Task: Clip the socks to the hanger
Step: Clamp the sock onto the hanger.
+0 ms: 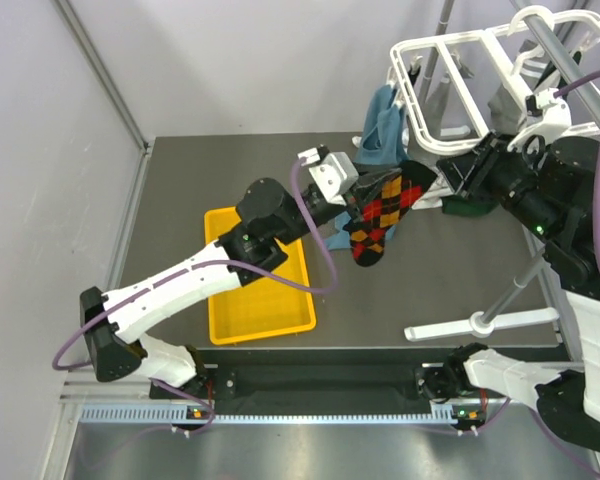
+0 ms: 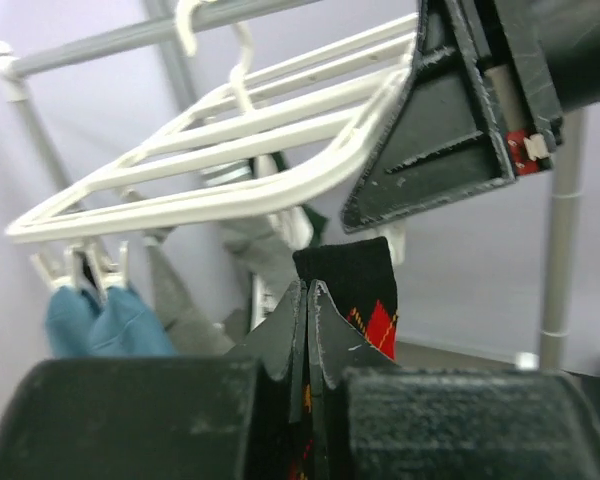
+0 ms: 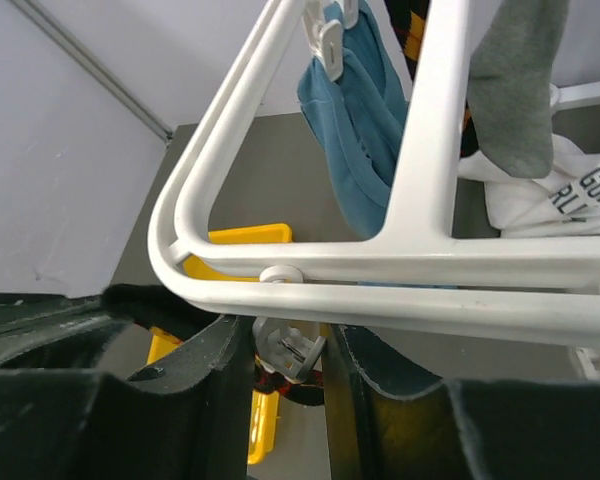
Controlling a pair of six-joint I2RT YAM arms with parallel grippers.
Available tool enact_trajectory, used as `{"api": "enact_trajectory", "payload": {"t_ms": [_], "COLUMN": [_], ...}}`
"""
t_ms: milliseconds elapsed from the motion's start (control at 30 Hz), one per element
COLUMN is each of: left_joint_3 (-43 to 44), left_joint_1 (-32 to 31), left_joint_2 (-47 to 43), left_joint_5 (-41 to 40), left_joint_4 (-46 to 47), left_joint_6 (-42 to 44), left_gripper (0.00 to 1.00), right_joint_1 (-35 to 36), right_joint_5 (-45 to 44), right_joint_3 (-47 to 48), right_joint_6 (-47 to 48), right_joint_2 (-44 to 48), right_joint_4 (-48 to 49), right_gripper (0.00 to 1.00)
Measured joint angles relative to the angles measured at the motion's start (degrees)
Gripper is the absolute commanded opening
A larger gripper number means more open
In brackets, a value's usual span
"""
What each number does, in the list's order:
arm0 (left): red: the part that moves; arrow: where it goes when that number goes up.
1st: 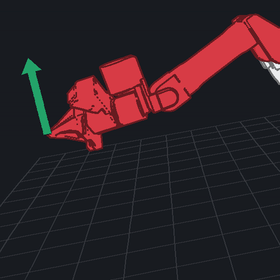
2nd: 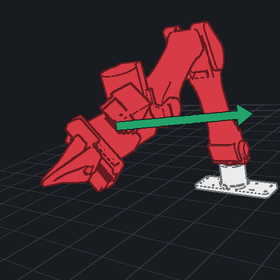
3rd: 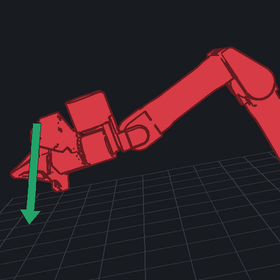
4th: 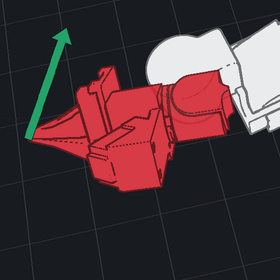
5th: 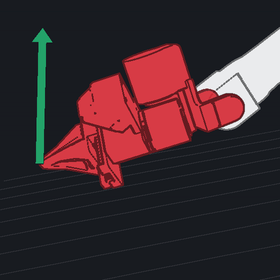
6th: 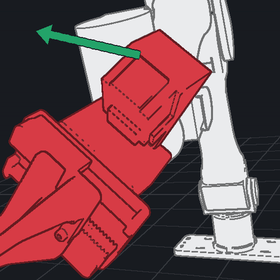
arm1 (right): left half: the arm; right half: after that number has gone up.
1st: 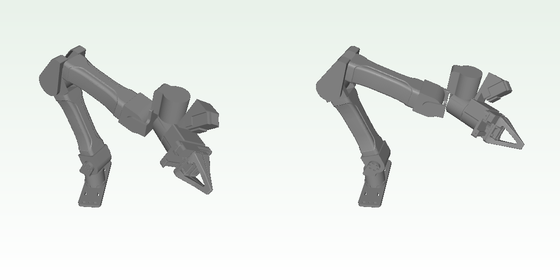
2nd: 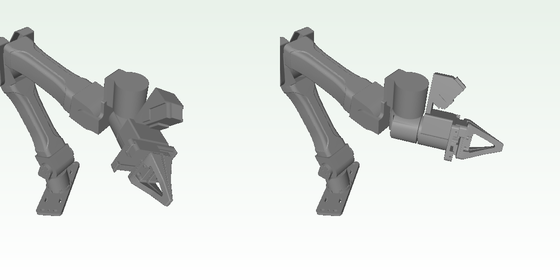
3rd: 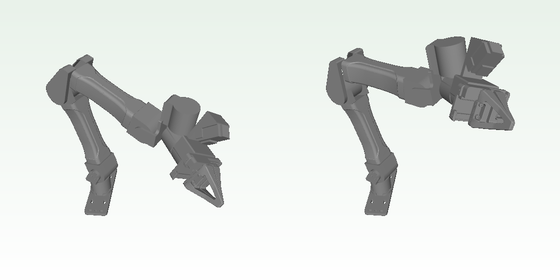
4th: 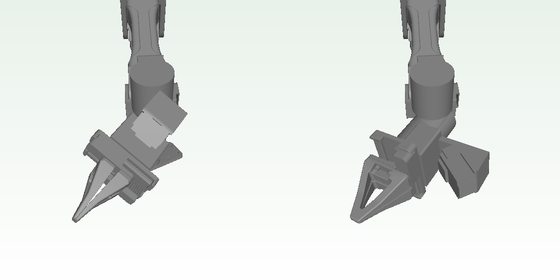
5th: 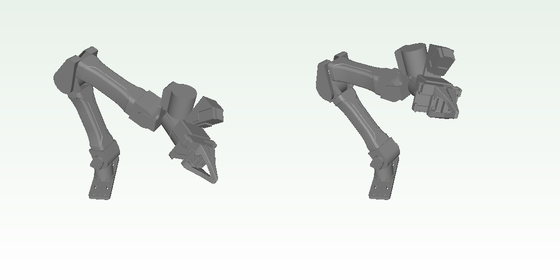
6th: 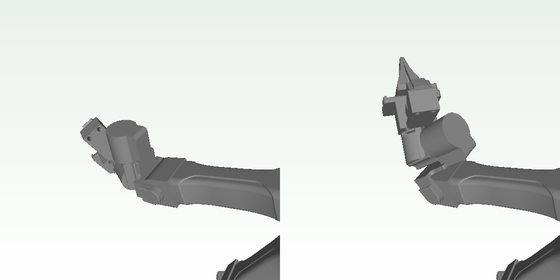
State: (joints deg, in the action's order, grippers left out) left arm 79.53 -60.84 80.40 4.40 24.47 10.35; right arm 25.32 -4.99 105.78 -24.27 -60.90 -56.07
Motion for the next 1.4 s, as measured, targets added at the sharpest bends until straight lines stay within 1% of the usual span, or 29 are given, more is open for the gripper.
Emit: {"api": "enact_trajectory", "payload": {"t_ms": [133,267,433,667,867,1133,1400], "left_joint_3": [1.6,2.1,3.1,8.6,10.4,11.9,12.4], "left_joint_1": [3.3,5.2,7.6,9.3,11.5,13.1,13.6], "left_joint_2": [0.6,2.7,5.6,10.8,13.9,15.1,15.1], "left_joint_5": [12.3,22.0,30.2,36.6,40.9,43.8,46.4], "left_joint_4": [-4.0,-6.8,-7.6,-5.7,0.6,4.3,6.9], "left_joint_6": [-7.3,-12.3,-18.3,-25.7,-32.6,-37.1,-39.5], "left_gripper": [0.0,0.0,0.0,0.0,0.0,0.0,0.0], "right_joint_1": [0.0,0.0,0.0,0.0,0.0,0.0,0.0], "right_joint_5": [3.6,6.5,9.3,11.2,11.7,11.9,12.3], "right_joint_3": [0.0,-0.4,-1.2,-2.3,-2.3,-3.7,-3.8], "right_joint_6": [0.9,1.8,2.2,2.2,2.2,2.7,3.6], "right_joint_2": [0.6,1.2,2.1,3.1,3.2,3.5,3.5], "right_joint_4": [2.0,4.1,5.1,6.6,6.8,7.2,7.3], "right_gripper": [0.0,0.0,0.0,0.0,0.0,0.0,0.0]}}
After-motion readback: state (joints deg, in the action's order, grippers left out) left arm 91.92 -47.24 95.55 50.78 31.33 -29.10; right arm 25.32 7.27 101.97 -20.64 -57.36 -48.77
